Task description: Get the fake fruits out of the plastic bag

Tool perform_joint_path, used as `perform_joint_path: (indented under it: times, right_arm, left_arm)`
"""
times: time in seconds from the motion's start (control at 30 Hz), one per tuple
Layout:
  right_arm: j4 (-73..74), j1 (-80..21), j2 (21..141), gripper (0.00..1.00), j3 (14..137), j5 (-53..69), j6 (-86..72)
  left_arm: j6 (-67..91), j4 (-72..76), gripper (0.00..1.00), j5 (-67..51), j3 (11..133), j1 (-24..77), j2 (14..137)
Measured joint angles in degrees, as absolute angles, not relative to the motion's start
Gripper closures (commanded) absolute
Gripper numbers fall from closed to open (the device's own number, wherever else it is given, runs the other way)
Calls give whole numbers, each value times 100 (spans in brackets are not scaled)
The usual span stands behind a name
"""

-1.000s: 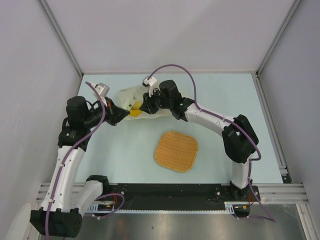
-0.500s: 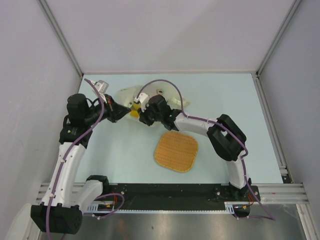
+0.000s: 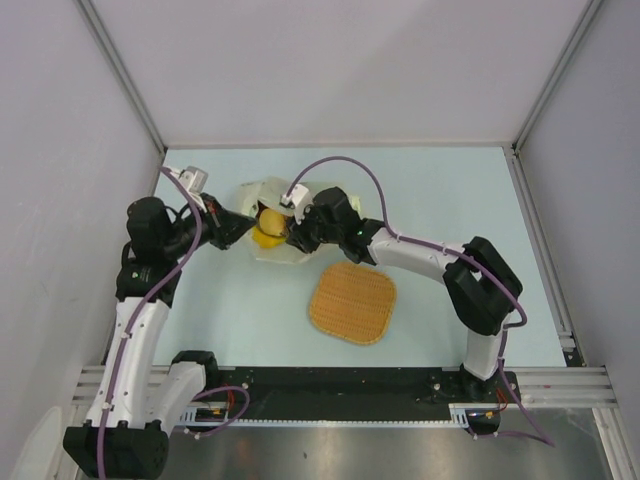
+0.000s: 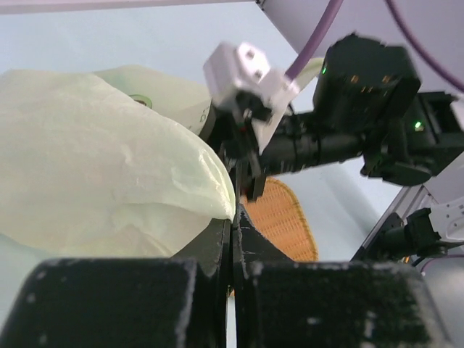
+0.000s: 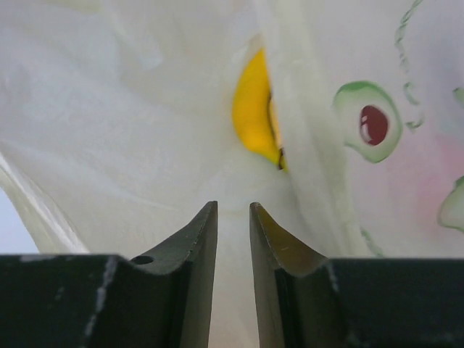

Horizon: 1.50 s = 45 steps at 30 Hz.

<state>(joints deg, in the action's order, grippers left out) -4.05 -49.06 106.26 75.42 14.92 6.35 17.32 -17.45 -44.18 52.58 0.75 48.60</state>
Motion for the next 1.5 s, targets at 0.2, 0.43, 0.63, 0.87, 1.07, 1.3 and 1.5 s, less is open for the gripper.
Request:
perform_joint_path:
  times: [0.2,0.43,0.63,0.87,1.07,1.3,1.5]
  right_arm:
    - [-635,-4790,10694,72,7644,1343,687]
    - [-1026,-4506,11236,73,7822,202,1240]
    - [-1455,-4101,11306,33,7931,-703,1695]
    - [-1420,-4539,11306,23,8051,-613,1361]
    - [-1288,-4788,11367,7,8066,-565,821]
    - [-1037,-4751,11749,0,8405,-1208,169]
    - [-563,-4550,12304,0,9043,-1470,-585]
  left_arm:
    - [1398,-2023,100,-4368,5205,69,4849]
    - [1009,-2368,100,-4257,5258,67,4987]
    - [1004,-2327,100,-4246,5236,64,4982]
    - [1114,-2171,99,-4379,5216,-104,4982]
    - [1313,-1968,100,-4469,5170,-128,5030]
    - [1500,-1806,100,-4545,5168,-132,5269]
    - [1503,-1811,100,-4569,5168,-132,5422]
